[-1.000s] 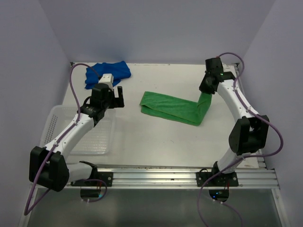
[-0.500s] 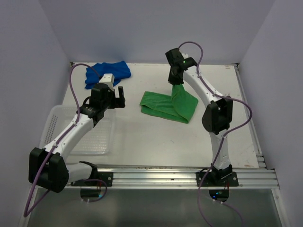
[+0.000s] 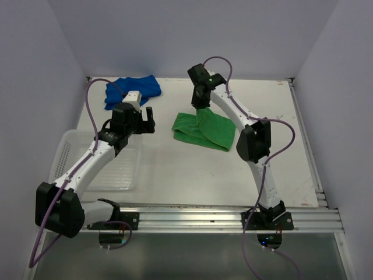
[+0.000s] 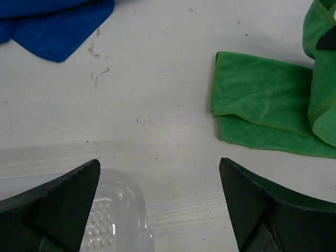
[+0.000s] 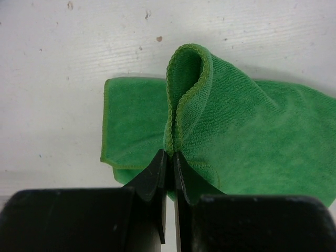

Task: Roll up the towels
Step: Fold the towel

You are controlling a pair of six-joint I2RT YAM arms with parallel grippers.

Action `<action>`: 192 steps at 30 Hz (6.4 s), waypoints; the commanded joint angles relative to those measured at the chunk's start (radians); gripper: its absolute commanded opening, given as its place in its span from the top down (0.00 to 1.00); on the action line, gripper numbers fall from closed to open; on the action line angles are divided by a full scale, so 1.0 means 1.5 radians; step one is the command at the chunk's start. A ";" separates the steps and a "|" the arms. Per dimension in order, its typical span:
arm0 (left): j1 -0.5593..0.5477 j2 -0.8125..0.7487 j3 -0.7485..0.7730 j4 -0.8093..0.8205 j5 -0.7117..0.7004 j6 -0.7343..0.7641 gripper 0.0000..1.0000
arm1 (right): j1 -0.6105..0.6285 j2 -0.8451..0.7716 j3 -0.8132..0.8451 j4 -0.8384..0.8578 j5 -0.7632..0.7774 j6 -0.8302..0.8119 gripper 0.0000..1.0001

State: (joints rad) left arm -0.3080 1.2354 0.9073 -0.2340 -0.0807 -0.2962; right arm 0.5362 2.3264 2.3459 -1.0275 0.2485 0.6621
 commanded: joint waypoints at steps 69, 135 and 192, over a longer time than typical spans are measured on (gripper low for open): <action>-0.103 0.131 0.129 0.019 0.063 -0.029 0.00 | -0.220 -0.517 -0.912 0.472 -0.302 0.076 0.54; -0.285 0.268 -0.086 0.063 -0.050 -0.272 0.40 | -0.225 -0.483 -1.007 0.427 -0.351 -0.088 1.00; -0.356 0.501 0.494 -0.028 0.171 -0.185 0.03 | -0.156 -0.838 -1.323 0.603 -0.228 0.060 0.57</action>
State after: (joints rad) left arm -0.8383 1.9690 1.5845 -0.3084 0.1192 -0.5800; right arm 0.3069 1.0901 0.3817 -0.1707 -0.0998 0.7368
